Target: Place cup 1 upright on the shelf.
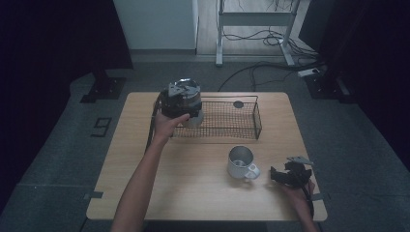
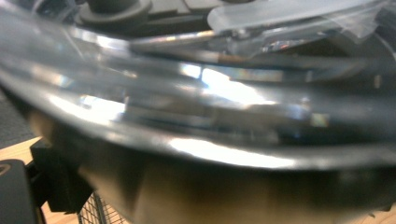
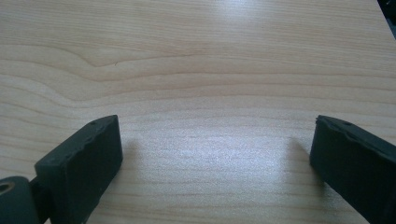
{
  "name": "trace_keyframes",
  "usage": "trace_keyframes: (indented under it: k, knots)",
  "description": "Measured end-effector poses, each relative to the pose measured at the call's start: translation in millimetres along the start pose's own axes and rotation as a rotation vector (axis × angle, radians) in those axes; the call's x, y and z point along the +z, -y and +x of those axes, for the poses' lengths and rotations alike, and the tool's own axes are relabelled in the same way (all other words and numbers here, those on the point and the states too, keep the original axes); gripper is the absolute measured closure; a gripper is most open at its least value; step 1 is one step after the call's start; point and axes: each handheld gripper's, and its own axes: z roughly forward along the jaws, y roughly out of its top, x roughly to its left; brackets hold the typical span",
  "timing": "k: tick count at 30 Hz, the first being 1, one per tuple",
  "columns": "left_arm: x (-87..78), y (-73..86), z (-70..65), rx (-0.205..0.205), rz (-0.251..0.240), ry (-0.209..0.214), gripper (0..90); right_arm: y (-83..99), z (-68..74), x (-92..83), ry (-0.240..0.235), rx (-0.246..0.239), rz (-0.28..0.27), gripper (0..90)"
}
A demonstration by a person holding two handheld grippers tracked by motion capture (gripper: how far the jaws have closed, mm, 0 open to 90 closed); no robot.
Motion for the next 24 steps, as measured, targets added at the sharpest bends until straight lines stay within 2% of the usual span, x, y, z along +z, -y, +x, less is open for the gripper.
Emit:
trace_keyframes:
  k: [11,18,24]
  knots:
    - [10.2,0.2,5.1,-0.010,0.013,-0.020,4.4,0.0,0.0,0.0,0.000,0.000,0.000,2.4]
    - [19.5,1.9,11.0,-0.029,0.023,-0.021,4.4,0.0,0.0,0.0,0.000,0.000,-0.001,2.5]
    - [23.4,0.6,13.9,-0.029,0.028,-0.023,4.4,0.2,0.2,-0.2,0.000,-0.002,-0.002,3.1]
